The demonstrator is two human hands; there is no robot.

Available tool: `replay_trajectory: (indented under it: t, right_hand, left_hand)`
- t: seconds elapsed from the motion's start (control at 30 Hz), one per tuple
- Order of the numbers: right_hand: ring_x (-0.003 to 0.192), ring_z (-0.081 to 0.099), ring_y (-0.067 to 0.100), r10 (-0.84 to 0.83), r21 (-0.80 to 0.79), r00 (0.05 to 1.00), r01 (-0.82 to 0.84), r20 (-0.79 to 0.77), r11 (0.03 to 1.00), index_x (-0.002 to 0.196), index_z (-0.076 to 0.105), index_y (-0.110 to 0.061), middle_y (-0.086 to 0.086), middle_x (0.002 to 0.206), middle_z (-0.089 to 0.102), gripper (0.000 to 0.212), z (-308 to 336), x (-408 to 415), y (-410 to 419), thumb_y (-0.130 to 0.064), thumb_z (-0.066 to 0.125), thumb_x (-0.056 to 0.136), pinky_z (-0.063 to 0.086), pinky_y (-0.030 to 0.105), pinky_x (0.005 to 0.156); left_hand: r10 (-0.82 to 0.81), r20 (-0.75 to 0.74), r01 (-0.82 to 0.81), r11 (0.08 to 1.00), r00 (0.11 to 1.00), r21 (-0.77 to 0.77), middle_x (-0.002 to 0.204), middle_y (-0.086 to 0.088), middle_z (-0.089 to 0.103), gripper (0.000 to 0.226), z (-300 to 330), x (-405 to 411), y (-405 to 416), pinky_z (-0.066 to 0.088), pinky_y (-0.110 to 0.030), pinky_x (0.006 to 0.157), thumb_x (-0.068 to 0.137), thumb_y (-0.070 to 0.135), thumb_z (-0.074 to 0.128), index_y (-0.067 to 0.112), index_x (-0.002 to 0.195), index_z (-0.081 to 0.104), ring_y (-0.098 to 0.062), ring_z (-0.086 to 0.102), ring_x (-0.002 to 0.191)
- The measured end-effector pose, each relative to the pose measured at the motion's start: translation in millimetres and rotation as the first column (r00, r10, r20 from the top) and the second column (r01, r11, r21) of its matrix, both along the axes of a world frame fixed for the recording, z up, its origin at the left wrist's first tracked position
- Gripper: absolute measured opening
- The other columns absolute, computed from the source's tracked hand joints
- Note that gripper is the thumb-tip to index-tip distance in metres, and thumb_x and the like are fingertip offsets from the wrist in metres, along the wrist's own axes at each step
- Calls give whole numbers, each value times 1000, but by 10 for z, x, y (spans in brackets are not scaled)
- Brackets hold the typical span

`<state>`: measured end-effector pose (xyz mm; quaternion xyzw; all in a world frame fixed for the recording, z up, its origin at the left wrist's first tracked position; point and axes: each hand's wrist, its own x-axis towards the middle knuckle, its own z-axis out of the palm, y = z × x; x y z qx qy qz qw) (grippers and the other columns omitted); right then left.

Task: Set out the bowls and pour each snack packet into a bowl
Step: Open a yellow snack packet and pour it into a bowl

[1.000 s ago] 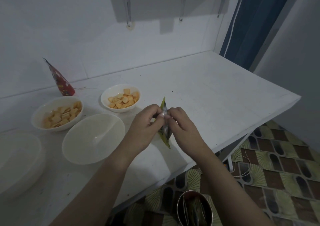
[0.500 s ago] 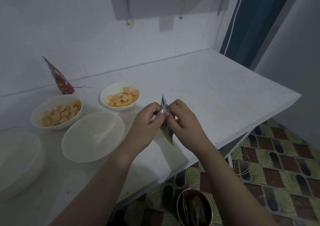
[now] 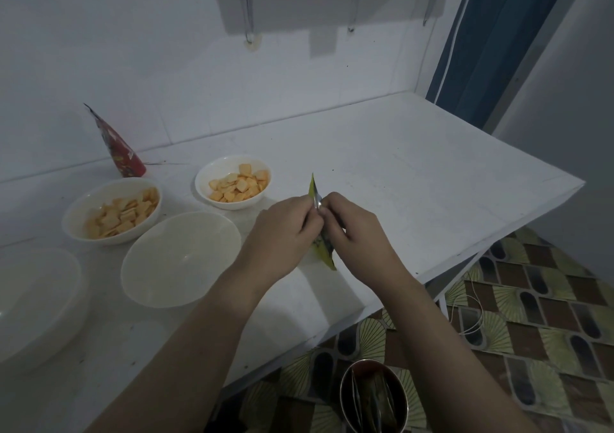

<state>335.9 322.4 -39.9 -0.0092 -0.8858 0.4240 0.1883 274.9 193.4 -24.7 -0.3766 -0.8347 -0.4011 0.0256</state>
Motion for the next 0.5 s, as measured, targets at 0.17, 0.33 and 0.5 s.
replay_trajectory:
  t: [0.17, 0.33, 0.5]
  right_hand:
    - [54, 49, 17, 12, -137, 1000, -14, -14, 991, 80, 50, -8, 6, 64, 55, 22, -7, 33, -22, -13, 46, 101, 40, 20, 52]
    - [51, 50, 21, 8, -315, 1000, -6, 7, 949, 81, 53, 0, 18, 68, 57, 20, -10, 7, -12, -9, 49, 98, 45, 26, 48]
    - [46, 54, 23, 14, -333, 998, 9, 66, 943, 78, 51, -3, 20, 65, 54, 21, 68, -55, 63, -11, 46, 97, 48, 32, 46]
  left_hand:
    - [-114, 237, 59, 972, 965, 227, 63, -7, 42, 24, -77, 0, -34, 31, -30, 57, 91, 20, 46, 5, 72, 48, -9, 38, 60]
    - [-140, 313, 43, 954, 939, 298, 62, 4, 46, 26, -85, 0, -8, 35, -26, 58, 93, 13, 47, 15, 66, 48, -9, 42, 61]
    - [-153, 272, 88, 967, 950, 238, 60, 10, 44, 22, -81, -31, 13, 33, -22, 56, 90, 11, 48, 11, 68, 49, -6, 40, 59]
